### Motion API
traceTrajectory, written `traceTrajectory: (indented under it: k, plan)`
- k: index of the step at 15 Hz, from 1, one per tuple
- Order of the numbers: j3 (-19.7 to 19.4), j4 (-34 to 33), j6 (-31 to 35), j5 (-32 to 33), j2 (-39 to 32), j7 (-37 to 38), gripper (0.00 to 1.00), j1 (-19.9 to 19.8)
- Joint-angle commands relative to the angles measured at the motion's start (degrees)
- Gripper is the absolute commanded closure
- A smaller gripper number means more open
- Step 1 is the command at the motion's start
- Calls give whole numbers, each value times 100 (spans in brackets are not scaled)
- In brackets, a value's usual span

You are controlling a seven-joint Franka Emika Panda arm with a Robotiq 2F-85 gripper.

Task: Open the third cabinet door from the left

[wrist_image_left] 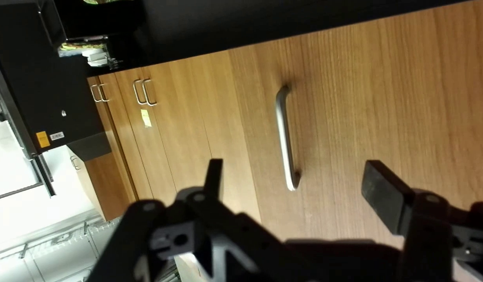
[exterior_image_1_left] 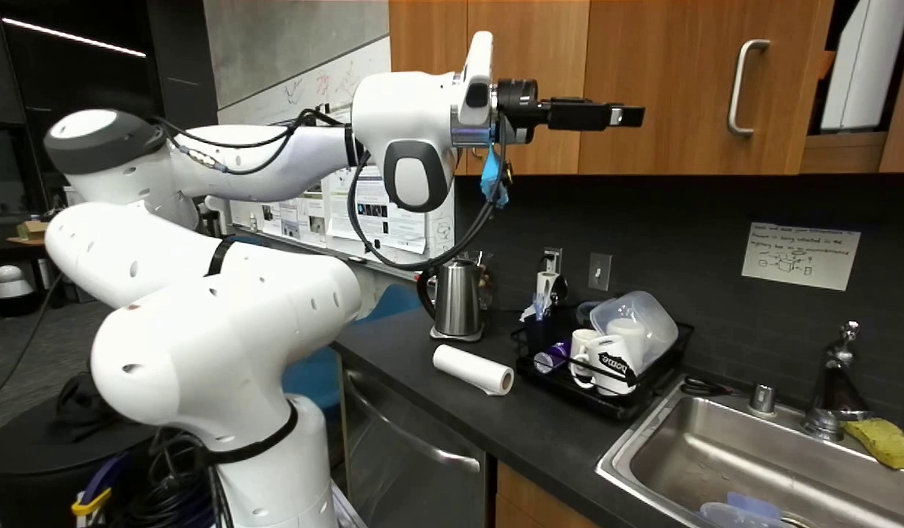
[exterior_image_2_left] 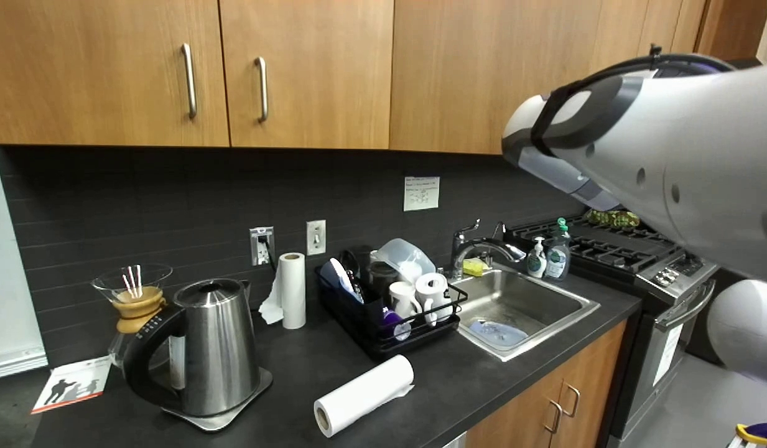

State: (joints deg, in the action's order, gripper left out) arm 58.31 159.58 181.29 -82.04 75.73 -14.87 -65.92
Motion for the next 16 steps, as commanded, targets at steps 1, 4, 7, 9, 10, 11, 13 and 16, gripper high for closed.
traceTrajectory:
  k: [1, 4, 7, 9, 10, 11, 13, 16]
  plan:
    - [-1, 0, -879, 303, 783, 504, 0, -350]
    - [-164, -49, -1710, 862, 1392, 1019, 0, -492]
    - [-349, -70, -1462, 1810, 956, 1523, 0, -208]
    - [-500, -76, -1604, 2312, 941, 1817, 0, -107]
    - [-574, -72, -1700, 2551, 931, 1960, 0, -31]
    - [-626, -73, -1794, 2749, 926, 2085, 0, 44]
    - [-709, -378, -2122, 3767, 927, 2995, 0, 145]
    - [-896, -855, -2772, 5175, 925, 4190, 0, 425]
